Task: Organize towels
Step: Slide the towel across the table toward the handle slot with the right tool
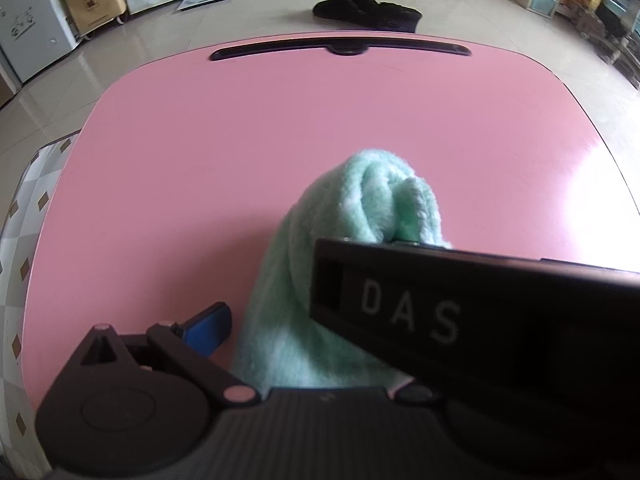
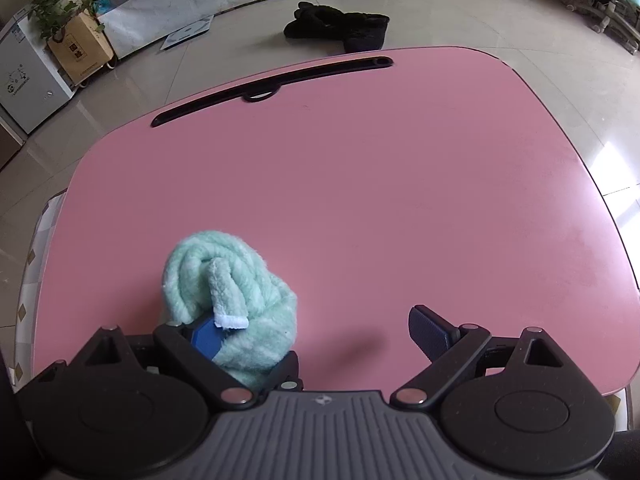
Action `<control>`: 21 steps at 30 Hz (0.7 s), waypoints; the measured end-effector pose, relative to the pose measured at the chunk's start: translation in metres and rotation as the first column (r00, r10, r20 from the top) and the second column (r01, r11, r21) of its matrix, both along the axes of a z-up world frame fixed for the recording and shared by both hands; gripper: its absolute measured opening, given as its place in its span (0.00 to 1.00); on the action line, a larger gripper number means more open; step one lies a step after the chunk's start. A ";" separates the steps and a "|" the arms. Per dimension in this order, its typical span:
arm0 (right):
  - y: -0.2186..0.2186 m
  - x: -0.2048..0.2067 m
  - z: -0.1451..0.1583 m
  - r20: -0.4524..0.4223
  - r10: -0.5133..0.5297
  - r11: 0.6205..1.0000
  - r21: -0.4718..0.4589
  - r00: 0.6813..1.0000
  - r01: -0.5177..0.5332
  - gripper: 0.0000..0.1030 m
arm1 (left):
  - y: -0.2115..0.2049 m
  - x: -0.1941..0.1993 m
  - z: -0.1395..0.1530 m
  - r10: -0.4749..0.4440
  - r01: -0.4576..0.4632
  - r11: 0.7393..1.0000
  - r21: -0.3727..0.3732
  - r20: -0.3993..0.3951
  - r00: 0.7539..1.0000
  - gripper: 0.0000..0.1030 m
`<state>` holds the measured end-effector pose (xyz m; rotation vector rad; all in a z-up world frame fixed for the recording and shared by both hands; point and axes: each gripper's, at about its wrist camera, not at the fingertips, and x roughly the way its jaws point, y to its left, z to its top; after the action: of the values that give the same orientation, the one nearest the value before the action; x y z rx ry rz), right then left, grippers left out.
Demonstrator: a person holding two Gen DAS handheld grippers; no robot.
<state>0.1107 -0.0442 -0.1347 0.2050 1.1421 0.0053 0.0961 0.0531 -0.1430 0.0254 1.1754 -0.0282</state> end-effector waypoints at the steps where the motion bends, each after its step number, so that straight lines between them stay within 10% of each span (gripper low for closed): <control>1: 0.001 0.001 0.000 0.001 0.003 1.000 0.003 1.000 -0.003 0.90 | 0.001 0.001 0.000 0.007 -0.007 1.000 0.000 0.001 1.000 1.00; 21: -0.020 0.013 -0.002 0.008 -0.076 0.997 0.025 0.997 0.076 0.90 | -0.023 0.017 -0.001 -0.003 0.003 1.000 -0.005 0.023 1.000 1.00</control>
<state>0.1234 -0.0645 -0.1369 0.2702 1.1248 -0.0471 0.1127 0.0303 -0.1443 0.0232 1.1522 -0.0327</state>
